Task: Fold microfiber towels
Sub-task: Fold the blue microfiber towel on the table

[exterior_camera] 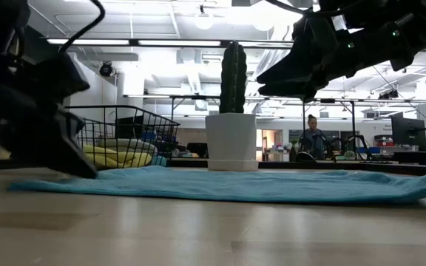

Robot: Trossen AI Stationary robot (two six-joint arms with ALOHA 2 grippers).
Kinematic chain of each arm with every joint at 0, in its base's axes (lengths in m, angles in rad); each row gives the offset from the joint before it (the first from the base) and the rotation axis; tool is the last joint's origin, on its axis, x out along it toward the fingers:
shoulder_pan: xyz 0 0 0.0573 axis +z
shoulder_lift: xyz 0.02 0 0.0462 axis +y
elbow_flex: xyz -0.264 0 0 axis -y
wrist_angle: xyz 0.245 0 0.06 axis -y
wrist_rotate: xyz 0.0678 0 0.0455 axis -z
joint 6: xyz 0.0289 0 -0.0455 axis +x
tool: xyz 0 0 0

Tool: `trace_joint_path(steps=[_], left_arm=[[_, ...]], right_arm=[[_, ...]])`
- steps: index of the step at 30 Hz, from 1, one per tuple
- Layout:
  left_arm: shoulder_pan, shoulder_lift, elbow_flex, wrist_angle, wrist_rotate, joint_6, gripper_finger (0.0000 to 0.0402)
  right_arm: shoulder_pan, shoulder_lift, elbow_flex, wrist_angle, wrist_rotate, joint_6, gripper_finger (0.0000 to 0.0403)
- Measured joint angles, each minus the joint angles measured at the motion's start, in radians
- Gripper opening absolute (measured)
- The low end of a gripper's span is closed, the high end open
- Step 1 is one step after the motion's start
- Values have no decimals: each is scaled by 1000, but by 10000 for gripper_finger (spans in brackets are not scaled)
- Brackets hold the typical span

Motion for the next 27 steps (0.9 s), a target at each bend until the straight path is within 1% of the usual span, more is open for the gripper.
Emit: trace_joint_path(steps=[5, 8, 11, 17, 20, 23, 24, 27], left_arm=[[0, -117, 1, -128, -34, -11, 0], [0, -174, 1, -163, -54, -13, 0], [0, -225, 1, -165, -52, 22, 0], [0, -330, 4, -151, -34, 151, 0], [0, -353, 23, -158, 32, 159, 0], [-16, -341, 65, -189, 164, 184, 0], [-28, -327, 83, -216, 186, 189, 0], [-69, -278, 153, -332, 200, 192, 1]], right_arm=[[0, 0, 0, 1, 0, 4, 197], [0, 0, 0, 2, 0, 4, 197], [0, 0, 1, 4, 0, 1, 197], [0, 0, 1, 7, 0, 0, 197], [0, 0, 1, 7, 0, 2, 197], [0, 0, 1, 10, 0, 0, 197], [0, 0, 1, 11, 0, 0, 197], [0, 0, 1, 14, 0, 0, 197]])
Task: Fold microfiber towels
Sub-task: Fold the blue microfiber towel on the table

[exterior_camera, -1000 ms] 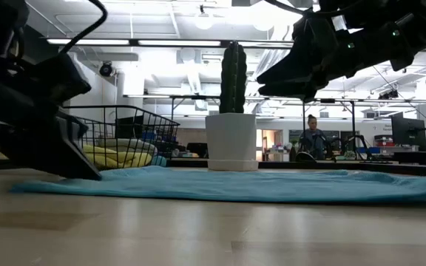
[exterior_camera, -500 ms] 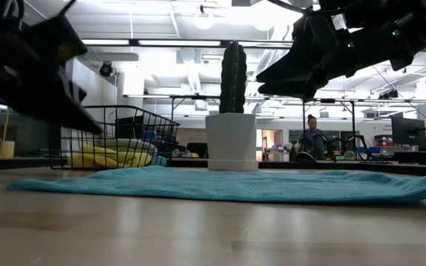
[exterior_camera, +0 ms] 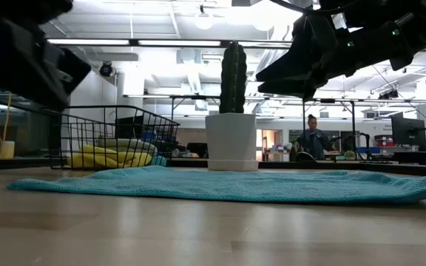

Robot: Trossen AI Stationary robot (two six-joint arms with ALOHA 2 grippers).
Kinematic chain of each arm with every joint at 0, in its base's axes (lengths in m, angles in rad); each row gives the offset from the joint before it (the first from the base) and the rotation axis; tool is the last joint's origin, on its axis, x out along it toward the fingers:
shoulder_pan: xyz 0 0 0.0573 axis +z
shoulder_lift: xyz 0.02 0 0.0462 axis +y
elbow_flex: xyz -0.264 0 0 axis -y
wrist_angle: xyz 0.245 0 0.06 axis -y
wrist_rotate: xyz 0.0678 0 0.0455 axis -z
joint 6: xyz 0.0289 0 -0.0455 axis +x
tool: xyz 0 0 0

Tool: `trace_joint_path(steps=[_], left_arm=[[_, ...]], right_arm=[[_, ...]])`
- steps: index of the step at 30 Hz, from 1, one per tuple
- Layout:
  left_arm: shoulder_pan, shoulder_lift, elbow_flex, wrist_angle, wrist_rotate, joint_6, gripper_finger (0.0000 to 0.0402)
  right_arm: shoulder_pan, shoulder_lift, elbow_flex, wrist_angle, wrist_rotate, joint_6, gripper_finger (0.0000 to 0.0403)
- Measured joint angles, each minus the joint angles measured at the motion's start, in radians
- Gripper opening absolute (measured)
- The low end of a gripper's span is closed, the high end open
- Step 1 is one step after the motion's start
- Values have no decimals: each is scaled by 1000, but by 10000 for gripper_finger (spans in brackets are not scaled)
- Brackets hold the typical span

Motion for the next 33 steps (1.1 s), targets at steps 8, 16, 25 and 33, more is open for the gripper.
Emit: trace_joint_path(steps=[8, 16, 25, 33], left_arm=[[-83, 171, 248, -448, 26, -53, 49], [-47, 350, 314, -510, 114, -9, 127], [-29, 336, 326, -550, 106, 8, 156], [19, 308, 357, -634, 188, -9, 157]], right_arm=[[0, 0, 0, 1, 0, 0, 197], [0, 0, 0, 1, 0, 5, 197], [0, 1, 0, -1, 0, 3, 197], [0, 1, 0, 8, 0, 7, 197]])
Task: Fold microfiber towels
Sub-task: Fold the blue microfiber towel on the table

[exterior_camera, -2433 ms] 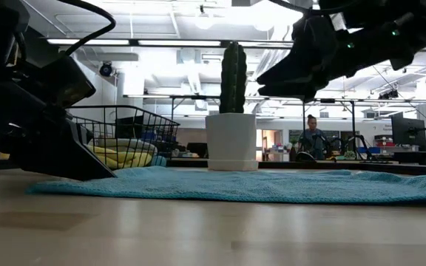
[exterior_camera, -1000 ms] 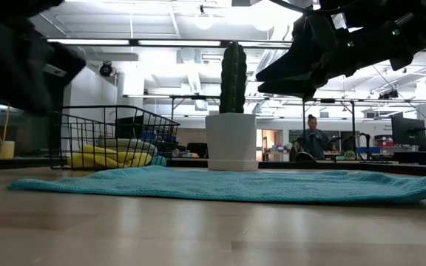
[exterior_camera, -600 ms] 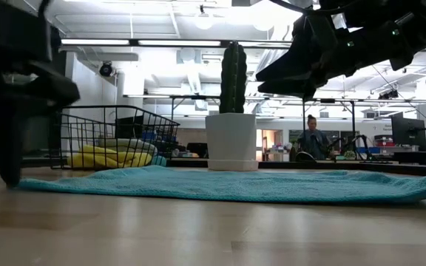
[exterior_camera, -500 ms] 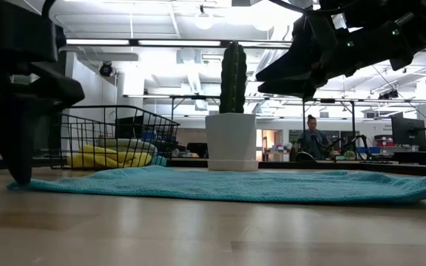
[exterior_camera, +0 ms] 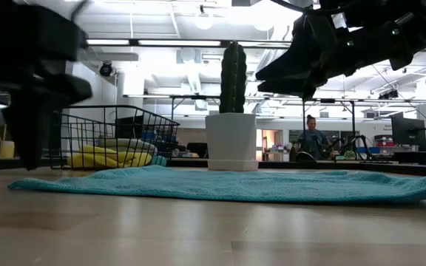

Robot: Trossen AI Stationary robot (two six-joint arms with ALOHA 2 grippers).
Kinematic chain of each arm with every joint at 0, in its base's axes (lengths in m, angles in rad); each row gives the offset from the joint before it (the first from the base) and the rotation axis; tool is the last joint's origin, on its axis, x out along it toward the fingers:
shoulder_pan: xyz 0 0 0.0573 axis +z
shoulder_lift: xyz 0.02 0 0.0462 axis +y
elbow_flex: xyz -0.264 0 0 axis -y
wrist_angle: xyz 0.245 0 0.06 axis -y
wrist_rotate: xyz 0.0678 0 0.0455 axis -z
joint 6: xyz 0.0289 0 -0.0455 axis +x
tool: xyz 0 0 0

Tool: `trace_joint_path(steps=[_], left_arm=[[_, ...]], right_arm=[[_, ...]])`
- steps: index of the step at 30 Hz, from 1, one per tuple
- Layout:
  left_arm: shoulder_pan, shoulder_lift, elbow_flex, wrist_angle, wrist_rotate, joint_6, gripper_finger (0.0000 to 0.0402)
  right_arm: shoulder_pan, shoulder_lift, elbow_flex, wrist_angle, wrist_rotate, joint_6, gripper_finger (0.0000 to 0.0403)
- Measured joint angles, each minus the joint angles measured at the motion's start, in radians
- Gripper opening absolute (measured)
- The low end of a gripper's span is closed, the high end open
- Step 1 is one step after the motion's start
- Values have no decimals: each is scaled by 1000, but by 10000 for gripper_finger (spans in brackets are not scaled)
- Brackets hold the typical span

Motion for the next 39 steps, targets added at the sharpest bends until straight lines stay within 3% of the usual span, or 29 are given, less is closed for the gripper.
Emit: trace_joint_path(steps=[12, 27, 33, 36, 39], left_arm=[[114, -1, -10, 14, 127, 65, 157], [103, 34, -9, -1, 116, 61, 157], [103, 78, -2, -6, 125, 62, 156], [103, 79, -2, -6, 118, 61, 156], [103, 72, -5, -3, 117, 61, 154]], right_arm=[[0, 0, 0, -6, 0, -6, 197], [0, 0, 0, -1, -2, -1, 197], [1, 0, 0, 54, -70, 0, 197], [37, 0, 1, 67, -133, -5, 197], [109, 0, 42, -64, -137, -1, 197]])
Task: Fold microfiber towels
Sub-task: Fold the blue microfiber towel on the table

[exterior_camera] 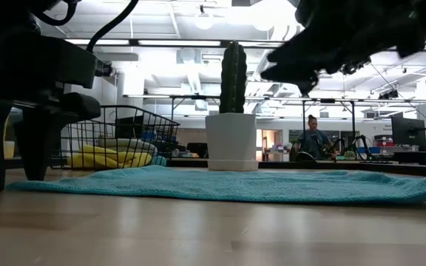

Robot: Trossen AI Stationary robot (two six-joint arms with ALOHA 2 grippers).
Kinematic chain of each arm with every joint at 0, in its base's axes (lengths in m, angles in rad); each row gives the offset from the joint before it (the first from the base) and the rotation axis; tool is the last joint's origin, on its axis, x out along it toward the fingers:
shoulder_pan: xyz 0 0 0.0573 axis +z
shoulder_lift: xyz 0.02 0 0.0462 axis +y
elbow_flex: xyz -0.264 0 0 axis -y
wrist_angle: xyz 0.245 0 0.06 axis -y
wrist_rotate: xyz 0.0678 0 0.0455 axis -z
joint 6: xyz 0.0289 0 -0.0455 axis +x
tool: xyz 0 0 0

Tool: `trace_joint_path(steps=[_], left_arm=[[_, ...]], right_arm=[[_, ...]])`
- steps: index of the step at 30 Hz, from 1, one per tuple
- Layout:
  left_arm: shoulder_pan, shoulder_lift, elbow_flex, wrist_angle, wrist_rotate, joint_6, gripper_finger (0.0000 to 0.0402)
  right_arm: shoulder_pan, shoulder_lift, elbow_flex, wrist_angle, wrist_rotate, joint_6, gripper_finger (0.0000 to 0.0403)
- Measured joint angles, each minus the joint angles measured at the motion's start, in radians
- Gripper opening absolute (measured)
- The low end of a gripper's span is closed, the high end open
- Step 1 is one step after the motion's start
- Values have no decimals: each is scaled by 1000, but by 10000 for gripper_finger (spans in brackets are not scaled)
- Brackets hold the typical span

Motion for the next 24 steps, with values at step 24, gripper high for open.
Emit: trace_joint_path(steps=[24], left_arm=[[0, 2, 2, 2, -3, -30, 6]], right_arm=[[481, 133, 240, -761, 113, 397, 197]])
